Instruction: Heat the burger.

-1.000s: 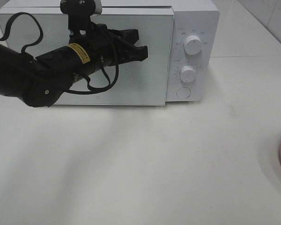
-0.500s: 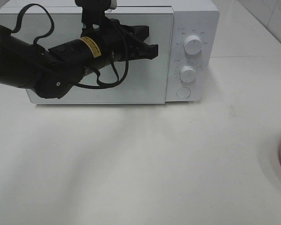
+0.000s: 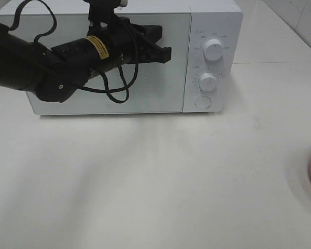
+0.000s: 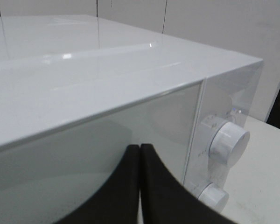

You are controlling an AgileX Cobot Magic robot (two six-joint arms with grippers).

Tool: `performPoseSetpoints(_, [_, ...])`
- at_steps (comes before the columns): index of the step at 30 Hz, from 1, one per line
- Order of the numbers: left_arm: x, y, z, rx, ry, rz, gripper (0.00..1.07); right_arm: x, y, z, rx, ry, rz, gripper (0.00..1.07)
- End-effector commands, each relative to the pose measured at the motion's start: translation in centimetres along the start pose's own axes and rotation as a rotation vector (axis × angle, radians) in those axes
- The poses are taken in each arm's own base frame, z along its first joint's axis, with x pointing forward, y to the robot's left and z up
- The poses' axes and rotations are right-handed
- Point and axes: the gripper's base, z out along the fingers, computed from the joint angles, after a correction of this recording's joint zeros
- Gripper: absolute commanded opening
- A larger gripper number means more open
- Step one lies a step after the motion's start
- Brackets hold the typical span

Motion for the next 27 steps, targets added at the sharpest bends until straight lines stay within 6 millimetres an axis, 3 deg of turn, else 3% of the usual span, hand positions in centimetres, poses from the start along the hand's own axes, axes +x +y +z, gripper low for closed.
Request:
performPoseSetpoints(1, [-0.8, 0.6, -0.4, -0.087, 0.096, -0.101, 0.00, 0.3, 0.0, -0.3, 0.003, -0.024, -0.003, 0.75])
performPoseSetpoints(2, [-0.8, 0.6, -0.4, -0.087, 0.096, -0.101, 0.00, 0.3, 0.0, -0.3, 0.003, -0.024, -0.003, 0.75])
performPoseSetpoints(5, [-0.9, -1.2, -1.9, -0.103, 0.357, -0.102, 0.11, 0.3, 0.0, -0.3, 0.003, -0.024, -0.003, 0.75])
performPoseSetpoints(8, [-1.0, -1.6, -2.3, -0.106, 0.408, -0.098, 0.16, 0.3, 0.0, -0.3, 0.003, -0.024, -0.003, 0.75])
performPoseSetpoints(10, [-1.2, -2.7, -3.7, -0.112, 0.551, -0.084, 0.44, 0.3, 0.0, -0.3, 0.003, -0.024, -0.003, 0.75])
performPoseSetpoints(11, [-1.2, -2.7, -3.7, -0.112, 0.551, -0.084, 0.44, 0.3, 0.0, -0.3, 0.003, -0.024, -0.003, 0.75])
performPoseSetpoints(12, [-1.1, -3.5, -4.4, -0.111, 0.638, -0.071, 0.73, 0.3, 0.0, -0.3, 0.003, -0.024, -0.003, 0.75])
performPoseSetpoints(13, [-0.8, -4.0, -5.2, -0.118, 0.733, -0.064, 0.88, 0.3, 0.0, -0.3, 0.003, -0.024, -0.003, 0.75])
performPoseSetpoints(14, [-0.8, -4.0, -5.2, -0.118, 0.733, -0.064, 0.88, 0.3, 0.0, -0.3, 0.003, -0.024, -0.003, 0.75])
performPoseSetpoints(15, [-0.8, -4.3, -5.6, -0.120, 0.774, -0.059, 1.02, 0.3, 0.0, -0.3, 0.003, -0.024, -0.003, 0.75])
performPoseSetpoints(22, [-0.6, -4.5, -8.8, -0.178, 1.077, -0.037, 1.00, 0.3, 0.0, -0.3, 0.003, -0.024, -0.003, 0.75])
performPoseSetpoints(25, [-0.7, -4.5, -9.2, -0.187, 1.110, -0.034, 1.00, 0.3, 0.0, -0.3, 0.002, -0.024, -0.003, 0.75])
performPoseSetpoints(27, [-1.1, -4.4, -11.3, -0.219, 1.267, -0.036, 1.00, 0.3, 0.0, -0.3, 0.002, -0.024, -0.003, 0.75])
